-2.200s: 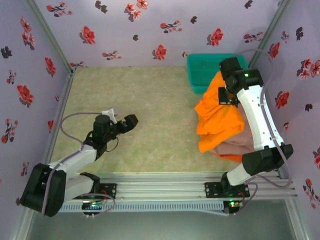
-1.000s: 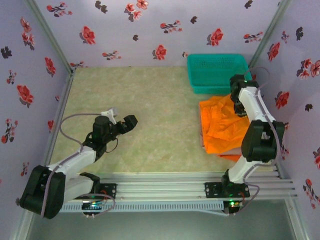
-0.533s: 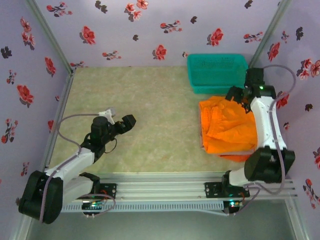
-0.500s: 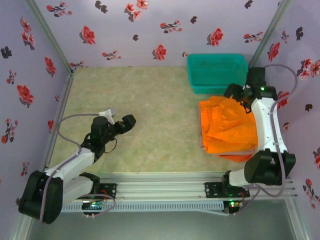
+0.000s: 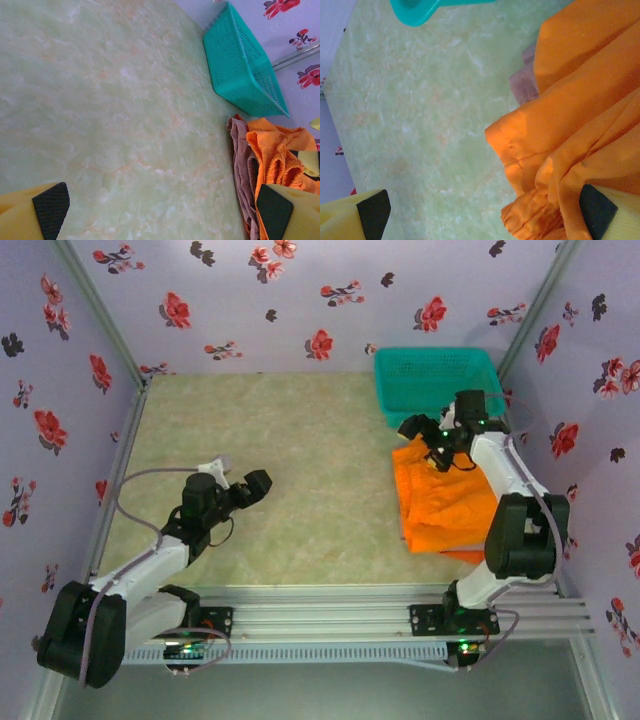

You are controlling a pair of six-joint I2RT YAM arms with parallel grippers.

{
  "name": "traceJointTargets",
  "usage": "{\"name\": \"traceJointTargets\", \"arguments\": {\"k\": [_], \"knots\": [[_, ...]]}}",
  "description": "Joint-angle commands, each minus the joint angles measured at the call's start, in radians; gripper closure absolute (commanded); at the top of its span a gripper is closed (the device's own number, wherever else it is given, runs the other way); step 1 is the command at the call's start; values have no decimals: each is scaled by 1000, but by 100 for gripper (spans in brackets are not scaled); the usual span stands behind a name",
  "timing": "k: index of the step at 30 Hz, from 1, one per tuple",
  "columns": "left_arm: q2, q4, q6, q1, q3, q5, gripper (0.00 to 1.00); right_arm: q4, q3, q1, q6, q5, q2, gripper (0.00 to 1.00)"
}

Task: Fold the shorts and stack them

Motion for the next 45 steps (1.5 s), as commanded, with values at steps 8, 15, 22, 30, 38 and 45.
{"name": "traceJointTargets", "arguments": {"k": [8,15,22,30,38,45], "knots": [[-38,-73,70,10,31,-45,0,147,-53,-91,17,15,199,1],[-83,-157,128,9,60,-124,1,203,-98,-115,9,-54,195,1],[-257,-321,376,10,128,-551,0,271,-176,-29,-89,175,-203,1],[-198,102,760,36,-37,-876,1,779,-630,40,-278,548,-610,1],[143,577,825,152,-152,-887,1,1039,-859,40,-432,787,-481,1],[435,885,851,206,-176,-843,0,1280,-878,41,-473,758,-282,1]]}}
